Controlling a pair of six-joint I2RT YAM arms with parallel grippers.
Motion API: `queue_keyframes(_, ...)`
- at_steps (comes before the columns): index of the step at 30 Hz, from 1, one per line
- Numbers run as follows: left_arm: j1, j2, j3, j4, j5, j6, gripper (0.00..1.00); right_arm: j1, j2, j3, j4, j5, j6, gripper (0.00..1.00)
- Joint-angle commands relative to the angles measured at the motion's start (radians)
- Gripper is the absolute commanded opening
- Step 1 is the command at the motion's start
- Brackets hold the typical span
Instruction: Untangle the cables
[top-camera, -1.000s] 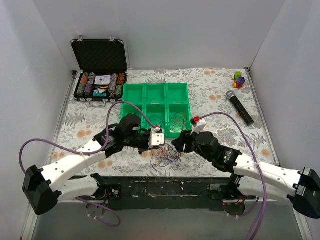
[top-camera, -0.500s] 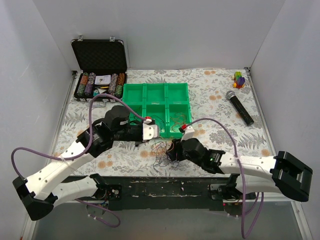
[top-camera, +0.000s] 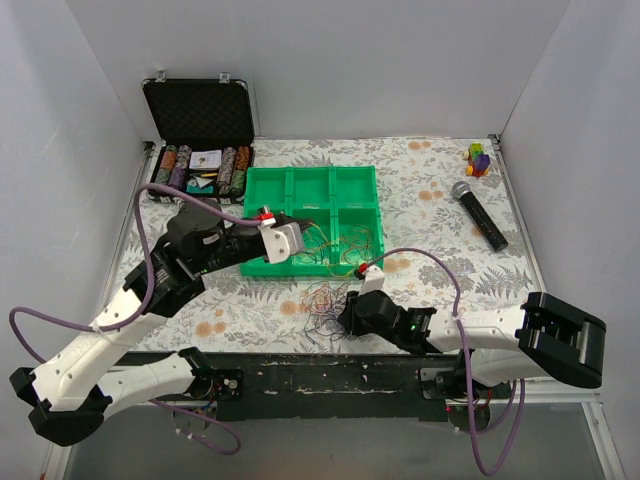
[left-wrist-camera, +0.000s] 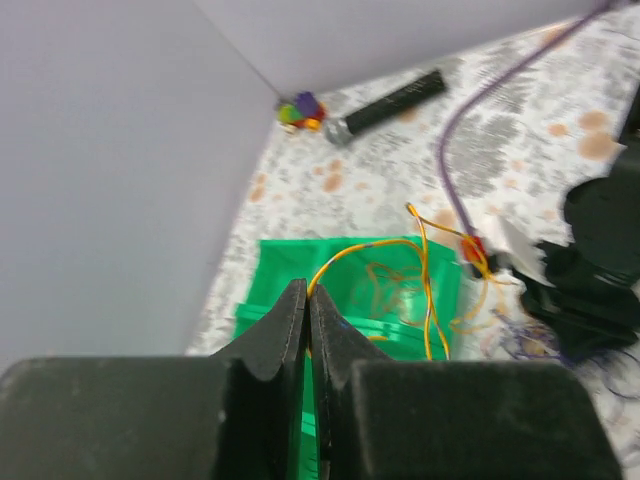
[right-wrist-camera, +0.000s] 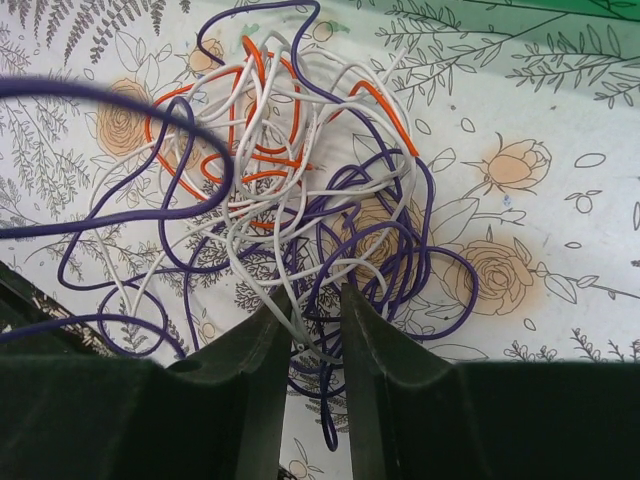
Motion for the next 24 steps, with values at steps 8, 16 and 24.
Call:
queue_keyframes(8, -0.001, 0.034, 0.049, 0.407, -0.423, 0.055, 0.0, 0.026, 0.002, -0.055, -0.052, 0.072, 0.089, 0.3)
queue_keyframes(16, -0.001, 0.112, 0.14, 0.726, -0.529, 0.114, 0.0, 0.028, -0.029, -0.101, -0.081, 0.079, 0.127, 0.25)
queue_keyframes(24, -0.001, 0.209, 0.304, 0.807, -0.506, 0.167, 0.01, 0.033, -0.027, -0.107, -0.1, 0.089, 0.15, 0.2)
